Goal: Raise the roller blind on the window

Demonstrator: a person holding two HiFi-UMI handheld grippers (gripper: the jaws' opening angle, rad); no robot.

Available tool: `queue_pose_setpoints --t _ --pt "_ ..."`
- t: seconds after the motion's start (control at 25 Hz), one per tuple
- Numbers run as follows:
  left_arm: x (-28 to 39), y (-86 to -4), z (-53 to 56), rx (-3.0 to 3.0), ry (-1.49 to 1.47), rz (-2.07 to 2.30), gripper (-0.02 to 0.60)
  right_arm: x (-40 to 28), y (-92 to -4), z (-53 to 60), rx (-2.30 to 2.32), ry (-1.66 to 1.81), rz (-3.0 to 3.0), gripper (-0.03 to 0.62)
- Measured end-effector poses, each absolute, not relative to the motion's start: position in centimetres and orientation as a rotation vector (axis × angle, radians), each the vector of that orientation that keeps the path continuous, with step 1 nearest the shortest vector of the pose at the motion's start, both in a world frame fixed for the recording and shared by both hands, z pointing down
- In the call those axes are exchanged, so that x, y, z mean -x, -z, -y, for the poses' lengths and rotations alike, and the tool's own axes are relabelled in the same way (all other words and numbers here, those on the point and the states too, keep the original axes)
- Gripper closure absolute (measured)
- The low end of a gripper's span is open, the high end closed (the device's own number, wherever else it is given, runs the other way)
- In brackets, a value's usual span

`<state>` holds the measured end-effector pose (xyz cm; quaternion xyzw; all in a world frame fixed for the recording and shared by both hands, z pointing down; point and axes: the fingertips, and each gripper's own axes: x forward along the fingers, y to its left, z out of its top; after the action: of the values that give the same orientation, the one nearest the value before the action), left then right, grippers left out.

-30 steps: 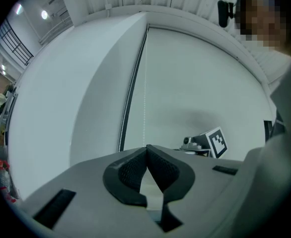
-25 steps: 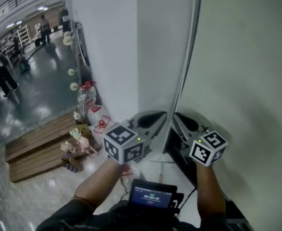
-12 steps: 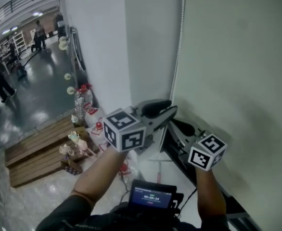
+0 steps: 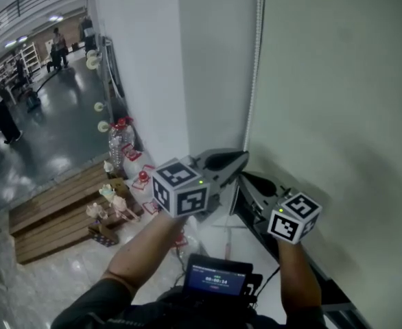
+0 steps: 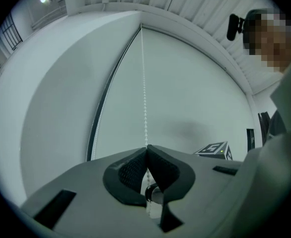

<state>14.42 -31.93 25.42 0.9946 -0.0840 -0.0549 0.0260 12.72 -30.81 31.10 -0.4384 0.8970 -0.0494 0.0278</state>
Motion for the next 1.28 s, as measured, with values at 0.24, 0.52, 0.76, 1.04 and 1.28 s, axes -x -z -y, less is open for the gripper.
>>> queue_pose_setpoints --t 0.24,0.52,0.76,1.04,1.28 --pt "-14.3 -26.0 32.3 -3.131 0.153 0.299 0.586 -12.6 -31.6 31.3 1.365 0.129 -2.774 0.58" --pt "-14.0 -26.0 32.7 -3.137 0.165 0.324 0.586 -12.5 -31.8 31.9 1.361 0.118 -2.774 0.58" --pt "-14.0 -27.9 32.9 -3.13 0.122 0.349 0.586 -12.4 -33.6 32.1 1.381 0.161 -2.796 0.58" --pt "-14.3 -31.2 33.4 -3.097 0.025 0.37 0.586 -12.5 -36.7 32.5 1.415 0.261 -2.803 0.58" --pt "-14.3 -35.2 34.0 -3.064 -0.075 0.391 0.586 -12.6 -40.5 32.8 1.427 0.373 -2.831 0.58"
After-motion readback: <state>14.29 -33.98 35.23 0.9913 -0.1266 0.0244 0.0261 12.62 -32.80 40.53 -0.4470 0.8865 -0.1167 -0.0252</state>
